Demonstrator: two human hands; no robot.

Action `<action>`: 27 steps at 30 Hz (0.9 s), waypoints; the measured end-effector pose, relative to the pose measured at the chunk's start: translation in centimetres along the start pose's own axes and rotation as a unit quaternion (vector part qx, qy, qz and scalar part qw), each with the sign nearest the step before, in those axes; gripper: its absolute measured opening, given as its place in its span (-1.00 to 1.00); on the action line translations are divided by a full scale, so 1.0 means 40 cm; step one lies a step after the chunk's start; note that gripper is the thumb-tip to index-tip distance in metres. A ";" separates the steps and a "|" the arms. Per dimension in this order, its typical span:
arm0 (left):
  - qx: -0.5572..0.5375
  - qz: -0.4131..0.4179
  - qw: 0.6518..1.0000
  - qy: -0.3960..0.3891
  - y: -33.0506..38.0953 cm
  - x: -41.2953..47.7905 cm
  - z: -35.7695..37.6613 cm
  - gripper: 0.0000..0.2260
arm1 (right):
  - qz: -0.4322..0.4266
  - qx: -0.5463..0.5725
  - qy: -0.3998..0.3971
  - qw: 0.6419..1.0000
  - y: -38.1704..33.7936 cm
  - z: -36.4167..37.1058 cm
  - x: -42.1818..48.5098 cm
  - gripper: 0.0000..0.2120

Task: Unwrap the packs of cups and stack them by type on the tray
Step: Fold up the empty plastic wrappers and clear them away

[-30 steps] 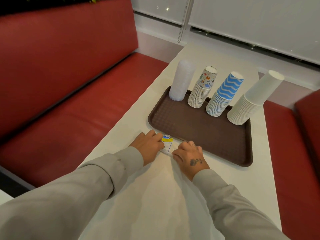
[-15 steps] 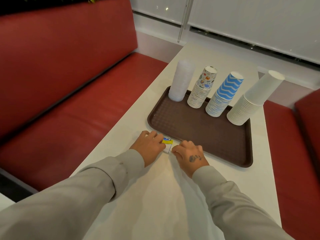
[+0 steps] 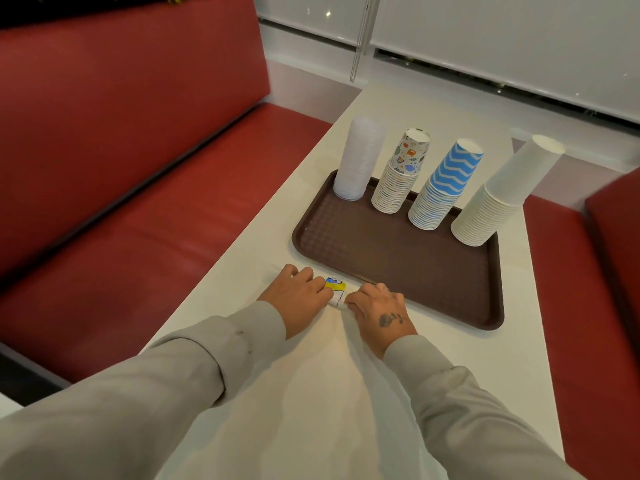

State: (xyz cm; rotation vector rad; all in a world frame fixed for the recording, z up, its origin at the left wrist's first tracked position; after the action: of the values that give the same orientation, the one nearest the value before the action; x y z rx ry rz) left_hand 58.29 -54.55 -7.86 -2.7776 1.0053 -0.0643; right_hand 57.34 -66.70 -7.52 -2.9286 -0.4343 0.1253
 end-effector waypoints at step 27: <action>-0.006 0.026 0.995 0.093 0.045 -0.052 -0.041 -0.85 | 0.143 0.223 -0.087 0.960 0.014 0.007 -0.088 -0.76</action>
State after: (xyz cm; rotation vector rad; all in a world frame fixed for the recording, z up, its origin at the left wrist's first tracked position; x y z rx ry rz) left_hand 55.37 -54.83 -6.54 -2.7942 1.1235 -0.3164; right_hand 54.12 -68.22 -7.71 -2.5205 0.0070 0.4574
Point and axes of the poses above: each hand's wrist, its own x-axis towards the middle knuckle, its own z-axis out of the palm, y = z × x, the point moved 8 cm from there along x, towards the middle knuckle, and after that the axes turned 6 degrees about -y, right-handed, at the moved point
